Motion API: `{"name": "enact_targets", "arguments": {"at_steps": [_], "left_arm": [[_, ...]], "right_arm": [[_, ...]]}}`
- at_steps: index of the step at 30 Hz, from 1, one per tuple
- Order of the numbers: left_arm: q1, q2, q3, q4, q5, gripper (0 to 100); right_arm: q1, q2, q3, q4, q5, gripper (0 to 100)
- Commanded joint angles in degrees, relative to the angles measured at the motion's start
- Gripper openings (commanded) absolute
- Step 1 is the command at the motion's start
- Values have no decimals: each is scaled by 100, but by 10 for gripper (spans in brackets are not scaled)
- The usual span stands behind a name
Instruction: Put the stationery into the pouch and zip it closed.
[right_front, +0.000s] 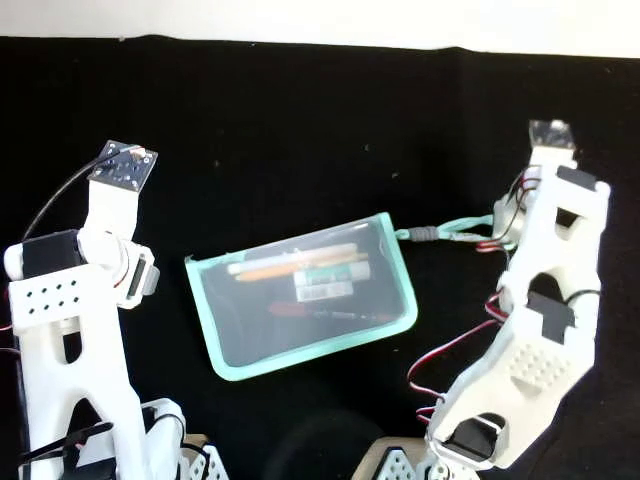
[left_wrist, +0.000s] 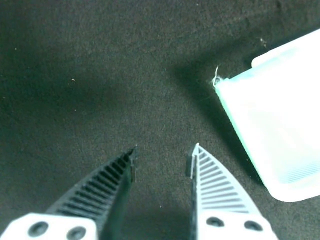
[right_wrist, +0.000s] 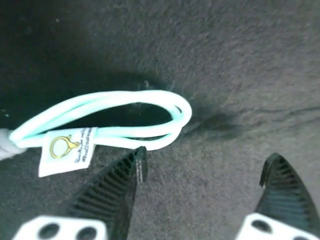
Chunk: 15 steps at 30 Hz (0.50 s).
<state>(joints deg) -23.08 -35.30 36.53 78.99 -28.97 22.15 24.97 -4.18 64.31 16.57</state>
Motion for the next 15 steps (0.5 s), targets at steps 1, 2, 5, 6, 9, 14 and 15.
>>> {"name": "enact_targets", "arguments": {"at_steps": [1,2,5,6,9,14,15], "left_arm": [[-22,13,-207,26,-26,181],[-22,13,-207,26,-26,181],[110,22,-198,26,-26,181],[180,22,-198,26,-26,181],[418,22,-198,26,-26,181],[567,22,-198,-9,-26,181],[567,22,-198,-9,-26,181]], "right_arm": [[-48,110,-251,-207,-79,354],[-57,171,-251,-259,-79,354],[-66,303,-251,-505,-334,354],[-66,312,-251,-567,-475,354],[-57,295,-251,-567,-703,354],[-127,-13,-251,-110,-809,354],[-171,-136,-251,4,-809,354]]}}
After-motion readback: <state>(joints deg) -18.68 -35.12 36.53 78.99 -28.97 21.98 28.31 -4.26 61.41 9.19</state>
